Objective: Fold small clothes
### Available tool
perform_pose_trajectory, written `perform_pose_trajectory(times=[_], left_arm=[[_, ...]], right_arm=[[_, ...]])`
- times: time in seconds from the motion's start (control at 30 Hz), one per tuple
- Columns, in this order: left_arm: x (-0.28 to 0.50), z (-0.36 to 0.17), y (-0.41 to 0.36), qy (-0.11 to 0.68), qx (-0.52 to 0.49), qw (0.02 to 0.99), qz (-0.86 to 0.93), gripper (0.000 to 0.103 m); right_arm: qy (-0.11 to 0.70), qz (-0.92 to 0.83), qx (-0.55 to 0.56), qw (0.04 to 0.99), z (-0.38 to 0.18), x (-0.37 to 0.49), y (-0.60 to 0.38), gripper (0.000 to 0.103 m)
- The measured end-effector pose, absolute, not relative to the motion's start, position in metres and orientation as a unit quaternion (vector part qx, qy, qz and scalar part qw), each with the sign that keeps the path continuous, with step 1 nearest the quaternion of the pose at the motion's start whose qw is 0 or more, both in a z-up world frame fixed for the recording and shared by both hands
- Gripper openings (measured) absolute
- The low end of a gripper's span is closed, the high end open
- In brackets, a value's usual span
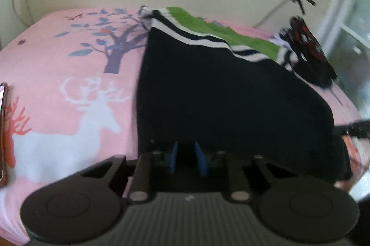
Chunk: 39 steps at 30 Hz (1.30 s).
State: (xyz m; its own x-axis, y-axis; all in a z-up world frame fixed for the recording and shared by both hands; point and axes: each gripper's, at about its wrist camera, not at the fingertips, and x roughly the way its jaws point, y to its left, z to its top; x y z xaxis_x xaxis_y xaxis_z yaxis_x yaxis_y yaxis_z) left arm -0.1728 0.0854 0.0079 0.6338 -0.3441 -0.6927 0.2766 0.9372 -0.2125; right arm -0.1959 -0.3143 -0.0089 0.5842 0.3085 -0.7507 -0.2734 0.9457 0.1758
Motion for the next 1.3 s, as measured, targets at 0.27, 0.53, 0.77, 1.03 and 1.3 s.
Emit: perform_pose_trajectory(times=[0.27,0.53,0.77,1.03,1.3], left_arm=[[-0.168,0.041,0.127,0.310,-0.126,0.930,-0.154,0.050],[-0.113,0.065,0.079,0.266,-0.101,0.938,-0.198,0.058],[-0.082,0.041,0.056,0.275,-0.118,0.928,-0.223,0.064],[-0.059,0.006,0.085,0.310,-0.185,0.910,-0.205,0.066],[-0.049,-0.003,0.098,0.323,-0.229,0.896,-0.203,0.067]], right_arm=[[0.269,0.096,-0.044,0.957,0.106,-0.198,-0.341,0.047],[-0.068,-0.054,0.025,0.996,0.301,-0.249,-0.379,0.068],[-0.072,-0.048,0.042,0.995,0.326,-0.236,-0.370,0.081],[0.172,0.080,0.016,0.982,0.176,-0.091,-0.270,0.081],[0.263,0.201,0.027,0.943,0.020,-0.009,-0.153,0.080]])
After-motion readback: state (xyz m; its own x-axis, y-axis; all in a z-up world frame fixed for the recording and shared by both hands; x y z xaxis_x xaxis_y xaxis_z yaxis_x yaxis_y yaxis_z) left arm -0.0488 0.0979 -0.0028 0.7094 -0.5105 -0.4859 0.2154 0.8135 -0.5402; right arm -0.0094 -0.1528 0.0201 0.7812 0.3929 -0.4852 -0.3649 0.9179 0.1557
